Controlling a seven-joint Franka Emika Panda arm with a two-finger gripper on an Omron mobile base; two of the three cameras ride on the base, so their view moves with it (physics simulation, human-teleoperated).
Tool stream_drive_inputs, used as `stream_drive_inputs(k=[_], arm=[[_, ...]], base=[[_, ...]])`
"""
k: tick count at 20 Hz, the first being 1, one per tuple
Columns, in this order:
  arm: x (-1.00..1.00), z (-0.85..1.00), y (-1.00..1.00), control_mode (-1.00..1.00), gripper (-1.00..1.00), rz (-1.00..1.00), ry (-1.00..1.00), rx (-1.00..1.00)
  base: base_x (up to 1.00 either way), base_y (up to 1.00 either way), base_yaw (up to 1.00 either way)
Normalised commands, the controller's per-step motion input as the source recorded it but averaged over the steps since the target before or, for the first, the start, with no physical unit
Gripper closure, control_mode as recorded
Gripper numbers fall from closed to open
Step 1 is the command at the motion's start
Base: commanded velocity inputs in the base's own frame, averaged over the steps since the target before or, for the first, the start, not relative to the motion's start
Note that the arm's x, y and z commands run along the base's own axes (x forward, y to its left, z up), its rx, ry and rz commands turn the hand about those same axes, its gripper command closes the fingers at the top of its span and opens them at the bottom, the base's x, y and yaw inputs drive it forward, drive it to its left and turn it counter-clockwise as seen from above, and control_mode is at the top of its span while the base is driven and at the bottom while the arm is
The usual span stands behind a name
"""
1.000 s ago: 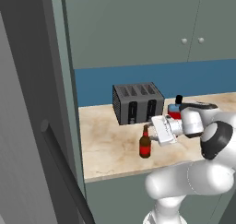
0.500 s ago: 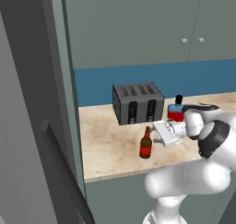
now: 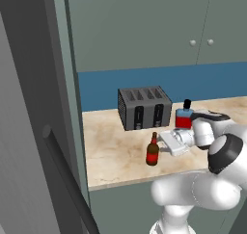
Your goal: Place the beer and liquor on the top shelf of the fridge to keep them out of children's reach, and place the tomato on lower shelves for easy access.
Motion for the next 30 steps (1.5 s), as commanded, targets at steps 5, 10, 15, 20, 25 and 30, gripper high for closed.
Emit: stream_drive_inputs(k=[5,10,15,20,25,30], arm=[[0.0,0.0,0.03,-1.0,-1.0,-0.01,0.05,0.0],[0.02,0.0,0.0,-1.0,-1.0,-0.03,0.0,0.0],[0.07,0.0,0.0,-1.0,-1.0,-0.04,0.0,0.0],[0.15,0.0,0.01,-1.0,-1.0,-0.03,0.0,0.0],[0.15,-0.02,0.14,-1.0,-1.0,-0.01,0.0,0.0],[0.04,-0.06,0.29,-1.0,-1.0,0.0,0.0,-0.01]], base=[[0.0,0.0,0.0],[0.0,0.0,0.0],[0.0,0.0,0.0],[0.0,0.0,0.0],[0.0,0.0,0.0],[0.0,0.0,0.0]])
